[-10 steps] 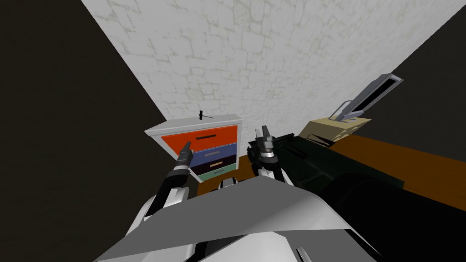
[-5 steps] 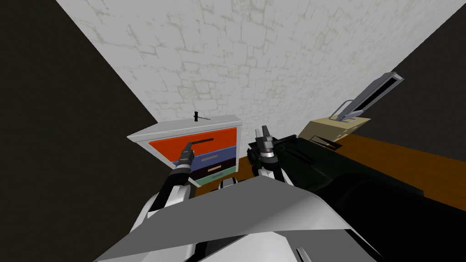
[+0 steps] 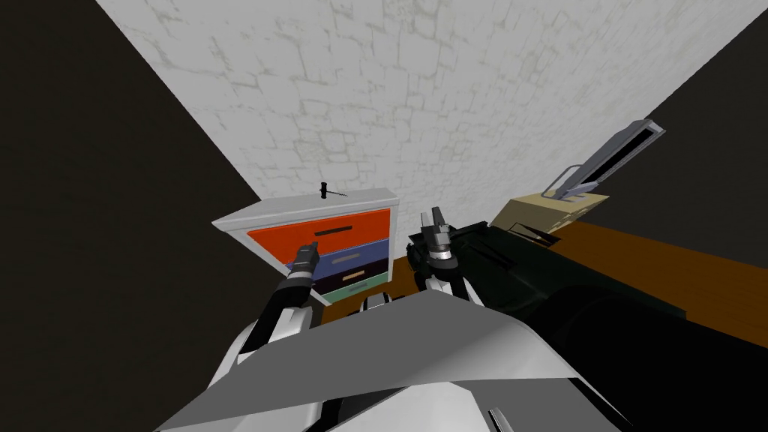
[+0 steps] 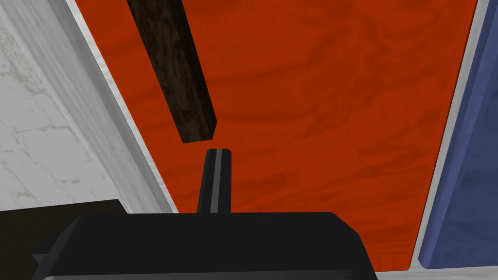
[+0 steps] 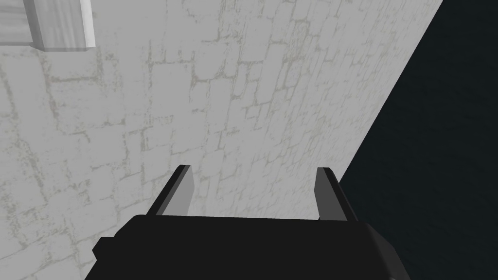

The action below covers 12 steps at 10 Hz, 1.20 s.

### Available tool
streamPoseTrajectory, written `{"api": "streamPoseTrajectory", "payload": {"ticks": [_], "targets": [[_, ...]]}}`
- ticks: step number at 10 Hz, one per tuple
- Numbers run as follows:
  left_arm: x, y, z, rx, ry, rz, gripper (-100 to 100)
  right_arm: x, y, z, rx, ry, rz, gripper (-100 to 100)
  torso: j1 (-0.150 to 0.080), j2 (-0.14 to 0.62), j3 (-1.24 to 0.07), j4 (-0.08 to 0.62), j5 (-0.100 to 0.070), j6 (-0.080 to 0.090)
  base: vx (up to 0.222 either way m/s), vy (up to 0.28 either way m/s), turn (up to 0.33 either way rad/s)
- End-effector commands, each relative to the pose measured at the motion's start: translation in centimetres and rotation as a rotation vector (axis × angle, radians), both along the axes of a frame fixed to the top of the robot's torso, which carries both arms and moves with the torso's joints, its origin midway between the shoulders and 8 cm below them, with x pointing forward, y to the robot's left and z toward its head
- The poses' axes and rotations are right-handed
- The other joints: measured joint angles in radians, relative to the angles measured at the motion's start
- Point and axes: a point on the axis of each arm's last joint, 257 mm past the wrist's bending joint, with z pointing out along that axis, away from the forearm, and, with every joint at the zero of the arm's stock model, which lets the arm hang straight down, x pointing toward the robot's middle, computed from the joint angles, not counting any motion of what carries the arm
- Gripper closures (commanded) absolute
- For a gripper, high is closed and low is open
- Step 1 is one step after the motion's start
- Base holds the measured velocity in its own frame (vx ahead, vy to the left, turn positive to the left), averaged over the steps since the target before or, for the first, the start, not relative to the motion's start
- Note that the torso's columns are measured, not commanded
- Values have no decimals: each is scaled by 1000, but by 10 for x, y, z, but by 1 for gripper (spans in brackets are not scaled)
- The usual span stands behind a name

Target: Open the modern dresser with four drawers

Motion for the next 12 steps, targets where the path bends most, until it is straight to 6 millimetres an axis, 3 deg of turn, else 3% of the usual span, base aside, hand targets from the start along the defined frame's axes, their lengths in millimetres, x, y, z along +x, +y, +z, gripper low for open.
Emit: {"api": "streamPoseTrajectory", "payload": {"ticks": [1, 2, 3, 10, 11, 12], "targets": [[-5, -2, 3, 0, -1, -4, 100, 0, 0, 0, 0, 0, 0, 0, 0, -4, -3, -1, 0, 0, -198, -17, 16], [-3, -1, 2, 0, 0, -3, 100, 0, 0, 0, 0, 0, 0, 0, 1, -6, -4, -2, 0, 0, -97, -8, 2], [-6, 0, 6, 12, 8, -5, -100, 0, 0, 0, 0, 0, 0, 0, 2, -13, -8, -4, 1, 0, 65, 0, -29], [-11, 2, 12, -2, 20, 8, -100, 0, 0, 0, 0, 0, 0, 0, 2, -5, -3, -1, 0, 0, 139, -1, -15], [-11, 2, 13, -2, 21, 8, 100, 0, 0, 0, 0, 0, 0, 0, 2, -5, -3, -2, 1, 0, 12, 0, 2], [-15, 1, 15, -1, 21, 4, 100, 0, 0, 0, 0, 0, 0, 0, 2, -4, -3, -1, 0, 0, -106, -6, 24]]}}
